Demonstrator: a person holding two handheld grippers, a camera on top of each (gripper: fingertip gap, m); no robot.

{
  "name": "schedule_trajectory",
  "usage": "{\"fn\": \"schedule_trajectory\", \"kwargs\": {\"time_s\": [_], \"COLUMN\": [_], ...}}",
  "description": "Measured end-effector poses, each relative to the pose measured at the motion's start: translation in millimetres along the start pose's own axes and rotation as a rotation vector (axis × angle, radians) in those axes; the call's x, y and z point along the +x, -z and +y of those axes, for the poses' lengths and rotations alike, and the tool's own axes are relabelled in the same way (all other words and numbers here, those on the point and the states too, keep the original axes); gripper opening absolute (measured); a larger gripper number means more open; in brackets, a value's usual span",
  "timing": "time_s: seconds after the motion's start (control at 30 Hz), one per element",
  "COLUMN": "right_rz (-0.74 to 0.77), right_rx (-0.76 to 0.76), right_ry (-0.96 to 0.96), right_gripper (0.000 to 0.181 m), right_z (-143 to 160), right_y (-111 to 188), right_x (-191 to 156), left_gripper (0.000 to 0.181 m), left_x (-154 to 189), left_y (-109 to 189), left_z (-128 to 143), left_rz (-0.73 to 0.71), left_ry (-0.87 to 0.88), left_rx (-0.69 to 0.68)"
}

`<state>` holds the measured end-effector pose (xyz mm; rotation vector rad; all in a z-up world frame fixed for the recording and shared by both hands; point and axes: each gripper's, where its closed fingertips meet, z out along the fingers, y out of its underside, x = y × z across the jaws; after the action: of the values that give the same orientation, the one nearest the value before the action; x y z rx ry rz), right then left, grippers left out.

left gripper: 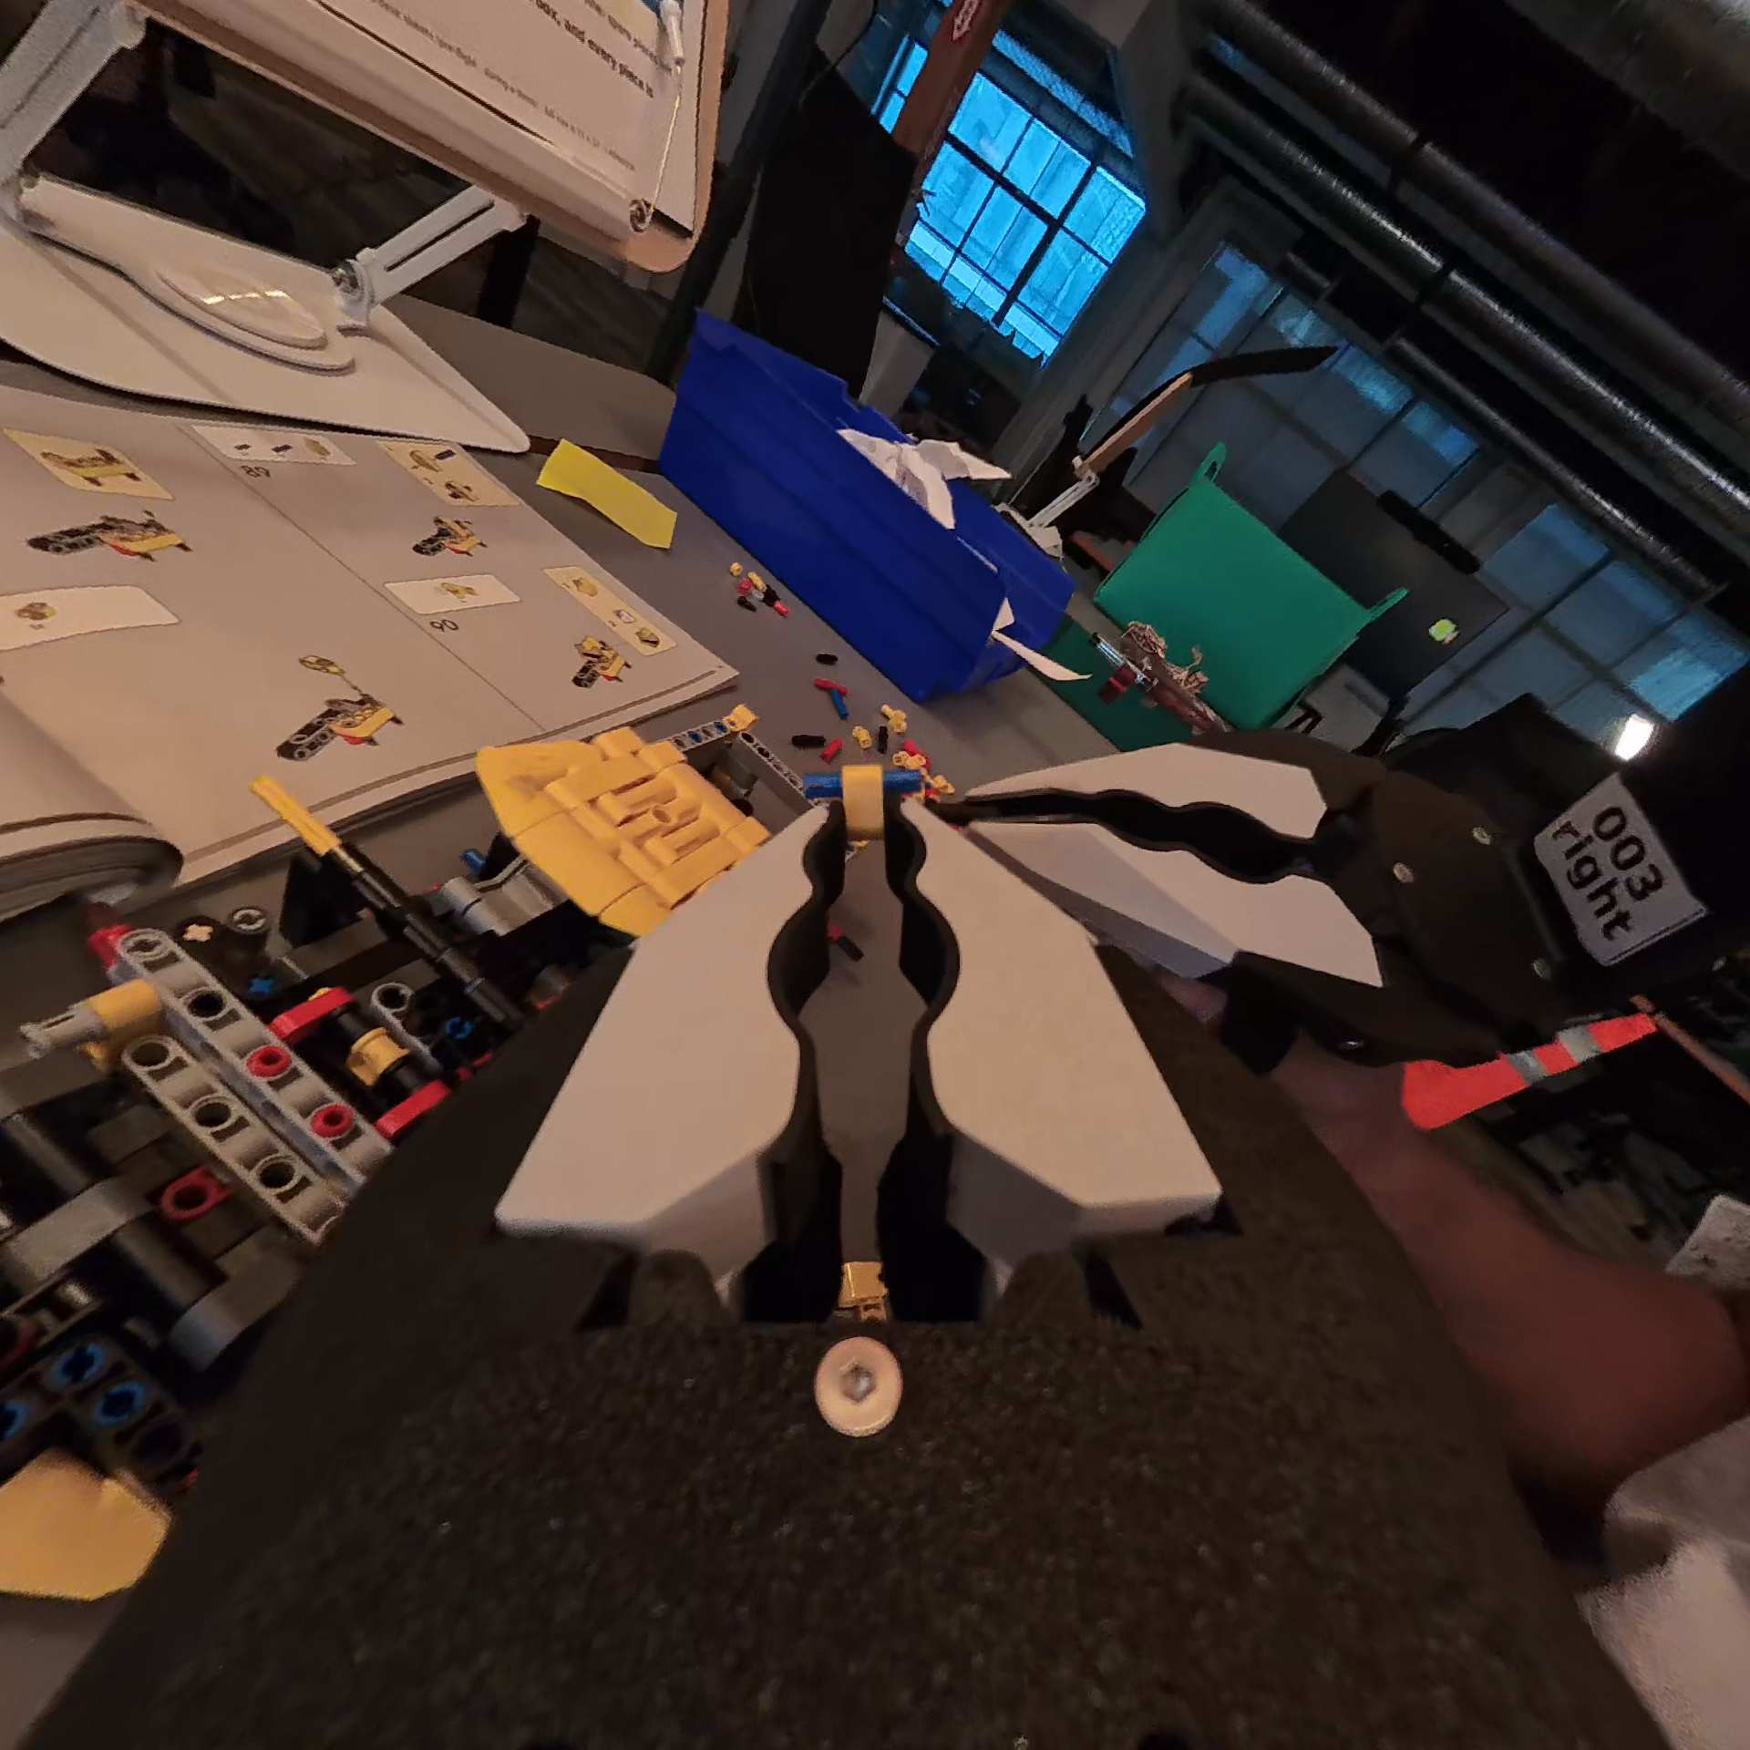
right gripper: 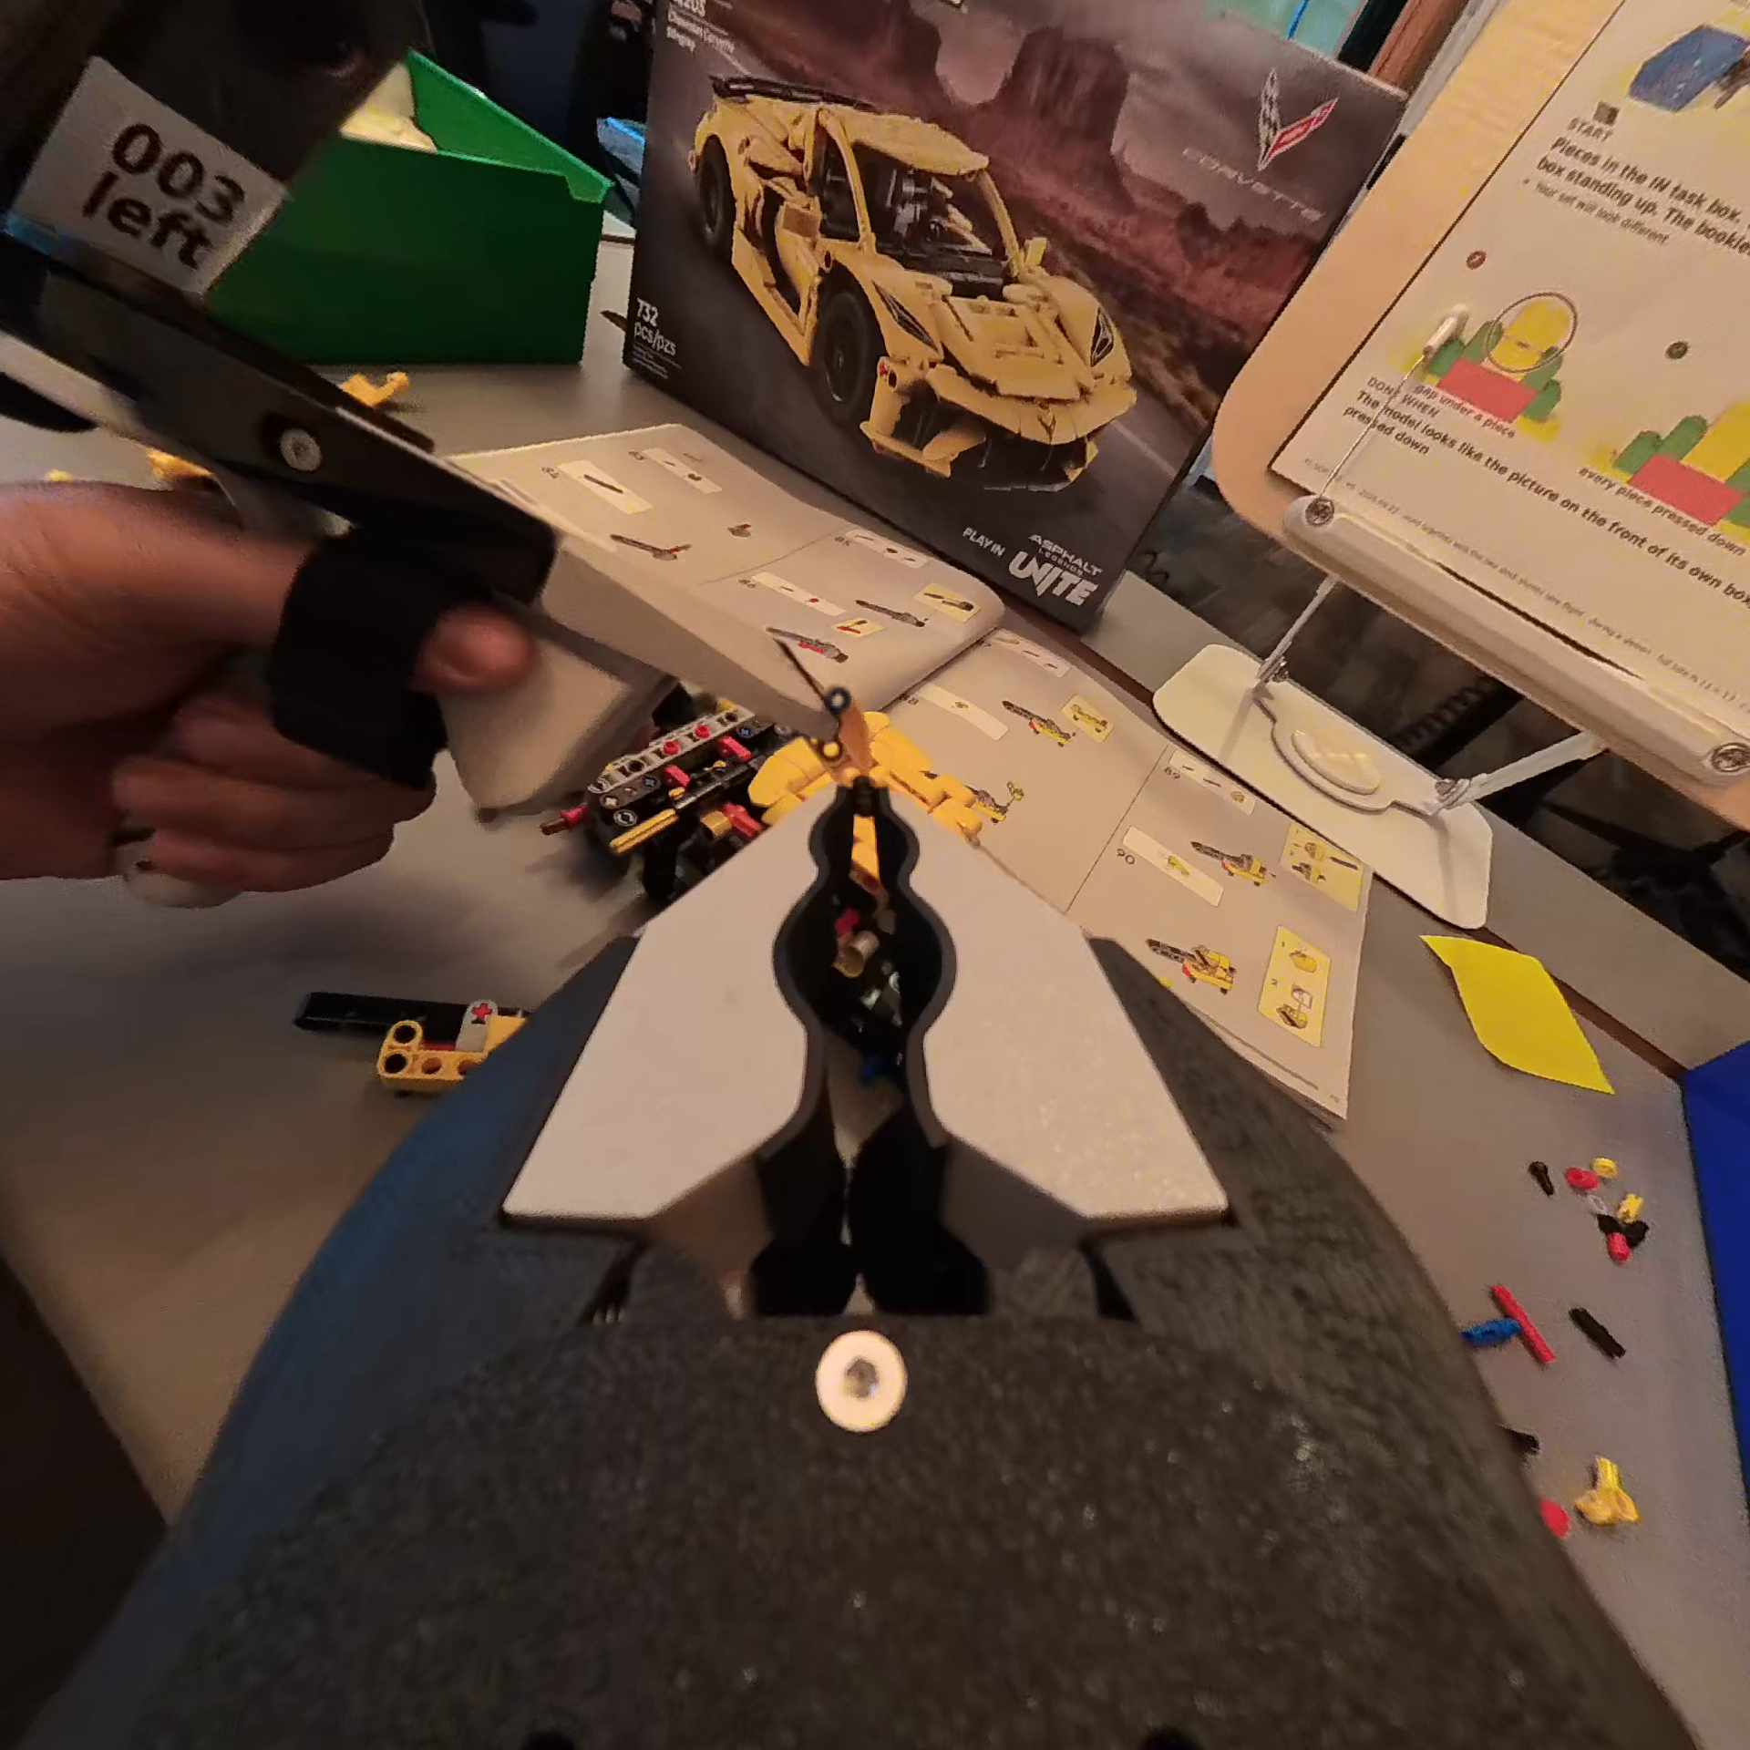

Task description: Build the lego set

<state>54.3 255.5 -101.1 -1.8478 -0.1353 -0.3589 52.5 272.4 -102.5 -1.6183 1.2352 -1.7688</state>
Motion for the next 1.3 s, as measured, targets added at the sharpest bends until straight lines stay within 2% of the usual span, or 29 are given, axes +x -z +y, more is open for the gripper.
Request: {"fn": "schedule_trajectory", "kwargs": {"time_s": [0.17,0.37,0.53,0.73,0.83,0.9,0.97,1.07,1.17,1.3], "right_rz": [-0.021,-0.004,0.080,0.033,0.141,0.163,0.128,0.035,-0.033,-0.050], "right_rx": [-0.017,-0.053,-0.091,-0.074,-0.148,-0.151,-0.129,-0.070,-0.014,-0.014], "right_ry": [-0.003,0.038,0.226,0.123,0.386,0.458,0.398,0.193,0.021,0.009], "right_gripper": [0.003,0.003,0.003,0.003,0.003,0.003,0.002,0.003,0.003,0.003], "right_z": [6,12,15,17,22,22,21,18,14,17], "right_y": [-3,-2,0,1,-1,-1,0,3,5,5], "right_x": [-2,-3,-4,-3,-4,-7,-7,-6,-7,-6], "left_gripper": [0.008,0.007,0.007,0.007,0.007,0.007,0.007,0.007,0.007,0.007], "left_x": [7,6,6,6,3,4,5,9,10,11], "left_y": [-4,-4,-5,-6,-7,-7,-7,-7,-5,-5], "left_z": [5,9,13,14,19,19,19,18,15,16], "left_rz": [-0.006,-0.012,-0.036,-0.016,-0.067,-0.075,-0.056,-0.018,0.056,0.142], "left_ry": [-0.066,-0.061,-0.151,-0.138,-0.237,-0.274,-0.248,-0.219,-0.075,0.094], "left_rx": [-0.017,-0.020,-0.053,-0.059,-0.106,-0.117,-0.115,-0.106,-0.085,-0.067]}}
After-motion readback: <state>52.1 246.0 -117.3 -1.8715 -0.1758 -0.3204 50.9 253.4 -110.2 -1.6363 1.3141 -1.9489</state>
